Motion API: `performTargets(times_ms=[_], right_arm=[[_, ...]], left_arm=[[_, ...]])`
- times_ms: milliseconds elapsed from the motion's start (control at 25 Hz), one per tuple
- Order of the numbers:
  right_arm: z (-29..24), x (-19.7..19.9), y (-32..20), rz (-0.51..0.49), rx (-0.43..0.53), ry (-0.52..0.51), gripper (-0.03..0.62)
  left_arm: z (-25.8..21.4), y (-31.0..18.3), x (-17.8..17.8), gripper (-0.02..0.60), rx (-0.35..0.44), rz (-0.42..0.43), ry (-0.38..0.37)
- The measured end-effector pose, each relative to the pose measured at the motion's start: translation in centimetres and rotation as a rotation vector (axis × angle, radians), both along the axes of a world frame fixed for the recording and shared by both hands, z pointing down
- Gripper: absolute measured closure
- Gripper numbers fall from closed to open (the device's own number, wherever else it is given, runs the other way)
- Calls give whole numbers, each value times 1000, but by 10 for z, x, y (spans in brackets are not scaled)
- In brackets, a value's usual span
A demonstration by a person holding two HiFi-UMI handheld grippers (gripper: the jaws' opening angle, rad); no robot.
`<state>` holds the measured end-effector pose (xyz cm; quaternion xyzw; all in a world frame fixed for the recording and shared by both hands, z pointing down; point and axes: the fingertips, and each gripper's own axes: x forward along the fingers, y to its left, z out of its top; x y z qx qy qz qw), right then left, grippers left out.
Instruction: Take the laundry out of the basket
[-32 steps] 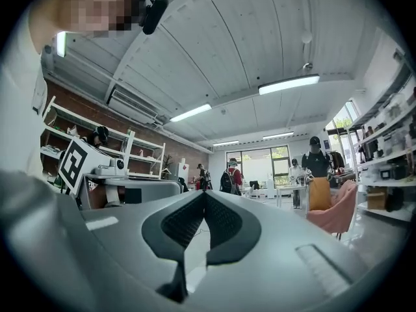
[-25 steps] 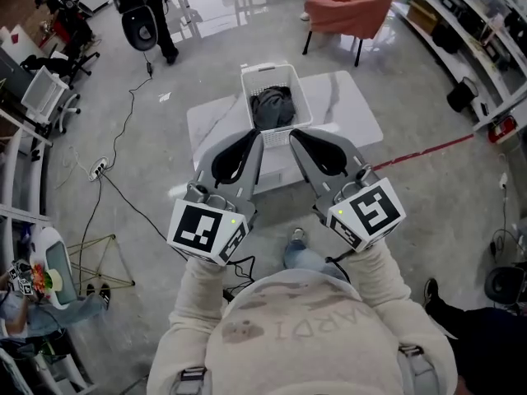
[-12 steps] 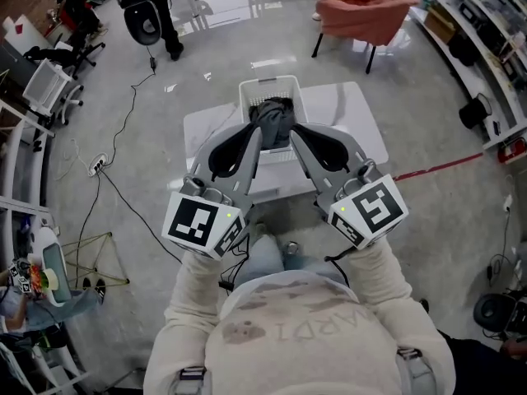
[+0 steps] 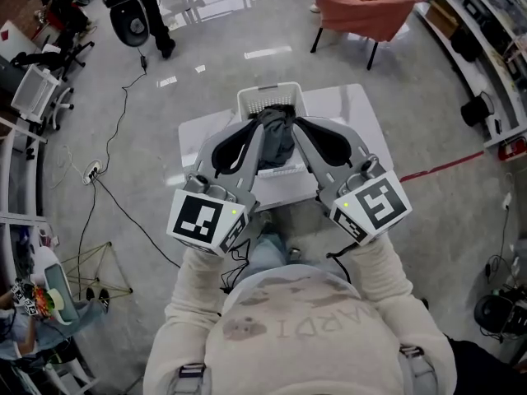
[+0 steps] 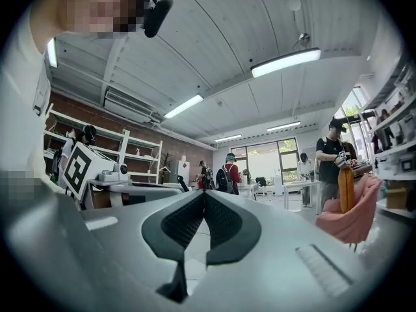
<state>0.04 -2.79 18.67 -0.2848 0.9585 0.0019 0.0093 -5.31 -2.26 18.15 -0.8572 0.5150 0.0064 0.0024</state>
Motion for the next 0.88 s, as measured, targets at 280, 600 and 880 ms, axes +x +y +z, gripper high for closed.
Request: performTargets(times_ms=[280,600,880], right_arm=[[3,-42,-67,24,-7,-9,566],[11,-64,-124,74,-18,5,566],[27,-66,-167,93,-53,16,566]], left_arm=[[9,-67,-36,580,-7,46,-4],[47,-133,-56,544,-45,124,18],[113,-180,-50,466,-149,194,-14]])
